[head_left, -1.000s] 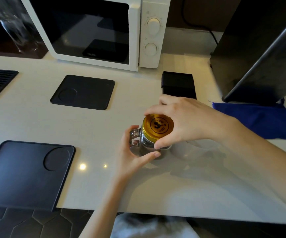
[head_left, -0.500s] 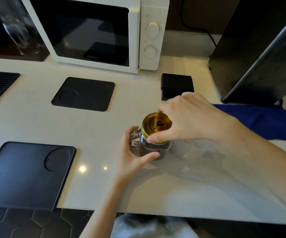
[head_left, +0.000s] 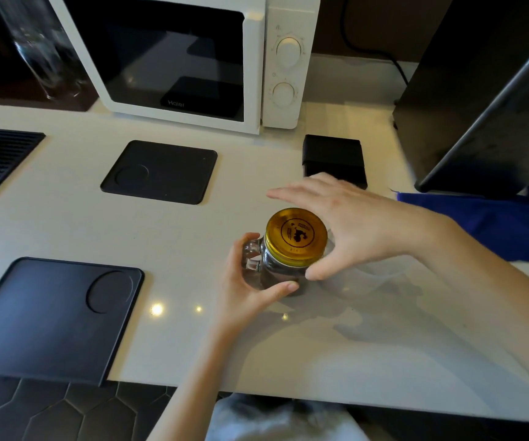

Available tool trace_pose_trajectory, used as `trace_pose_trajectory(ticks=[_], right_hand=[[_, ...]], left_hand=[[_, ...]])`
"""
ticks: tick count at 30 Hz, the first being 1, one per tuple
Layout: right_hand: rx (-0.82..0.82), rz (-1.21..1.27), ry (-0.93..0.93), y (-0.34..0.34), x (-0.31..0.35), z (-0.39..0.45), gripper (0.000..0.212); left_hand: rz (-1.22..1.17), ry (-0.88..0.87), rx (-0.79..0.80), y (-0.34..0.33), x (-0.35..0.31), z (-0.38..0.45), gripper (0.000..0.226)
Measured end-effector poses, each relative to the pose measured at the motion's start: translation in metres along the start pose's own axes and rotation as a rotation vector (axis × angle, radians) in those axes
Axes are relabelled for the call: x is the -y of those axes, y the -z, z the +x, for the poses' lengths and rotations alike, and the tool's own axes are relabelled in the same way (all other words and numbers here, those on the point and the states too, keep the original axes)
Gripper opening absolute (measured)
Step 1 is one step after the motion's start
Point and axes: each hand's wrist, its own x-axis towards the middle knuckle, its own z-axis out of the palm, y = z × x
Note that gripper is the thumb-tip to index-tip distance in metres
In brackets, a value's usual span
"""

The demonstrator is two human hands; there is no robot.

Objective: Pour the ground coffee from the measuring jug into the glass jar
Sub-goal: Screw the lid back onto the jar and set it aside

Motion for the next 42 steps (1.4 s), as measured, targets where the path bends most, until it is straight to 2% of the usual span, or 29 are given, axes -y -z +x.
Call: trace_pose_trajectory(ticks=[2, 6, 10, 16, 22, 30, 35, 38, 42], right_hand=[[-0.040, 0.028, 0.023, -0.002, -0.003, 0.002, 0.082], [-0.144, -0.123, -0.021, -0.010, 0.002, 0.006, 0.074], [-0.260, -0.023, -0.028, -0.021, 0.003, 0.004, 0.070], [-0.459, 0.070, -0.051, -0.042, 0.002, 0.000, 0.067], [-0.489, 0.102, -0.030, -0.039, -0.008, 0.013, 0.067], [-0.502, 0.088, -0.088, -0.016, -0.044, 0.056, 0.069], [-0.487, 0.068, -0.135, 0.001, -0.070, 0.078, 0.064], [-0.477, 0.058, -0.153, 0.008, -0.081, 0.086, 0.068], [-0.489, 0.075, -0.151, 0.010, -0.088, 0.091, 0.069]], left_hand=[[0.000, 0.005, 0.007, -0.002, 0.000, 0.002, 0.081], [0.003, -0.009, 0.009, 0.000, 0.001, 0.003, 0.079], [-0.015, -0.013, -0.013, 0.002, -0.003, -0.001, 0.067], [0.034, -0.018, -0.036, 0.000, -0.004, -0.002, 0.067], [0.051, -0.024, -0.010, 0.003, -0.003, 0.017, 0.067], [0.120, 0.014, 0.040, -0.002, -0.001, 0.089, 0.069], [0.100, 0.084, 0.109, -0.009, 0.008, 0.134, 0.082], [0.067, 0.087, 0.180, -0.013, 0.005, 0.153, 0.076], [0.037, 0.085, 0.197, -0.015, 0.005, 0.162, 0.068]])
